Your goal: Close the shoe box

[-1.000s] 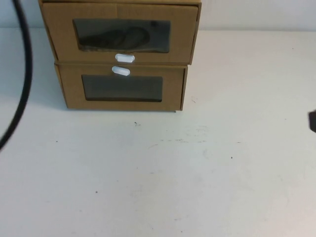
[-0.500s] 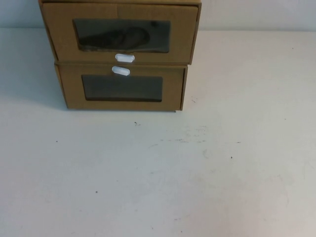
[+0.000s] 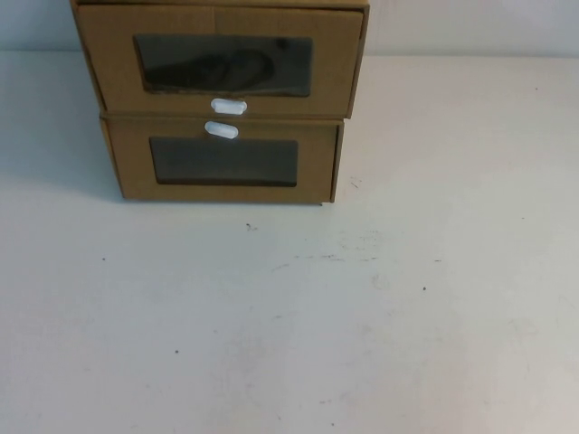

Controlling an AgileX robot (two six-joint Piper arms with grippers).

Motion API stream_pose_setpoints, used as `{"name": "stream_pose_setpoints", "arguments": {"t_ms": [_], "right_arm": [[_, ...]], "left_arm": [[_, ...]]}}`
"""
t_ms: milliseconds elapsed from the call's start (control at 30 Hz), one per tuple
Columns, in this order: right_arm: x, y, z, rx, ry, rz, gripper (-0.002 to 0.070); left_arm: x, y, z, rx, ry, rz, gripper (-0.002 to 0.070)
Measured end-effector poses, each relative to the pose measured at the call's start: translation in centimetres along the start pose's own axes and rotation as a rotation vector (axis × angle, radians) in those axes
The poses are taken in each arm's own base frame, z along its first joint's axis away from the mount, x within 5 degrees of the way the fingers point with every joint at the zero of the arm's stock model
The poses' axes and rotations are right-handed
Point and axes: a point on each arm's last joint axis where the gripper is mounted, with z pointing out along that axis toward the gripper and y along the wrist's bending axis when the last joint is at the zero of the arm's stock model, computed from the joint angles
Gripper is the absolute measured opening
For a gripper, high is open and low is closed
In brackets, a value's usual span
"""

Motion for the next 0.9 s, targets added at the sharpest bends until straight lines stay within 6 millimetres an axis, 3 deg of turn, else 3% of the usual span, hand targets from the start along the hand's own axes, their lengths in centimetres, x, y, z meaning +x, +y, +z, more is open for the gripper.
{"name": "stream_pose_setpoints", "arguments": {"t_ms": [733,900], "right_arm": [[1.0,0.2,0.1,-0.024,0.014,-0.032,-0.0011],[0.5,-1.0,-0.9,0.122,-0.069,-0.011,-0.0011]], "left_arm": [[0.5,-0.3,0.0,0.034,0.040,0.010,-0.0005],[0.5,-0.3,0.0,0.034,0.040,0.010,-0.0005]]}}
